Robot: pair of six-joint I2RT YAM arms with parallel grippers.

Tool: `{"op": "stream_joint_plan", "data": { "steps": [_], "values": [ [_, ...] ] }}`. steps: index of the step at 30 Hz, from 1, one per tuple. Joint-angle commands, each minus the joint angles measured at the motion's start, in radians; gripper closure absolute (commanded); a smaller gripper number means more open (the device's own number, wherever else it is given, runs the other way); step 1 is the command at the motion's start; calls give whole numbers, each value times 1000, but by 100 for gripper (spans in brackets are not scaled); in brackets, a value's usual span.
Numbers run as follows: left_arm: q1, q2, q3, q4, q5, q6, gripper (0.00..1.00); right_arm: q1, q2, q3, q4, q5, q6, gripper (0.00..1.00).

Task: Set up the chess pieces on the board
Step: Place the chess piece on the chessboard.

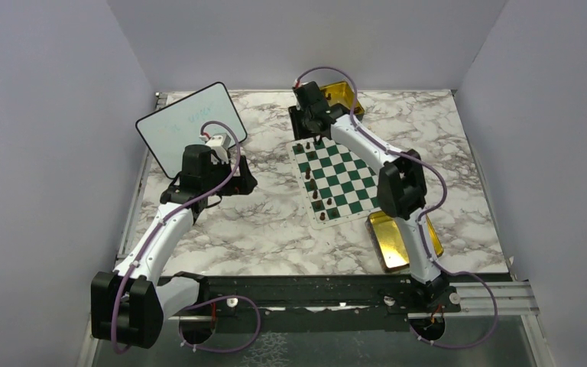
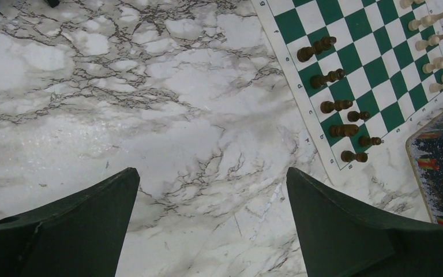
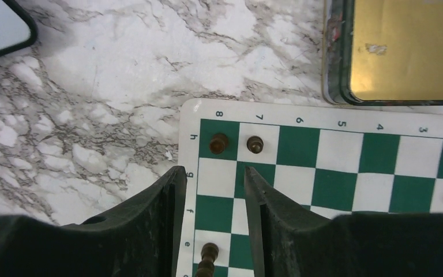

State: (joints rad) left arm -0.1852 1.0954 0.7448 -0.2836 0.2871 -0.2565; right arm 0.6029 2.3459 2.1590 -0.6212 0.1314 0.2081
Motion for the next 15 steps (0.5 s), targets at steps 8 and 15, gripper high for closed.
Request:
{"op": "stream_joint_plan", "data": {
  "steps": [8, 15],
  "values": [
    [1, 34, 99, 17, 102, -35, 12, -20, -399, -379, 175, 33, 64, 51],
    [-43, 158, 307, -15, 61, -45, 24, -25, -688, -729, 286, 23, 123, 43]
  ]
}}
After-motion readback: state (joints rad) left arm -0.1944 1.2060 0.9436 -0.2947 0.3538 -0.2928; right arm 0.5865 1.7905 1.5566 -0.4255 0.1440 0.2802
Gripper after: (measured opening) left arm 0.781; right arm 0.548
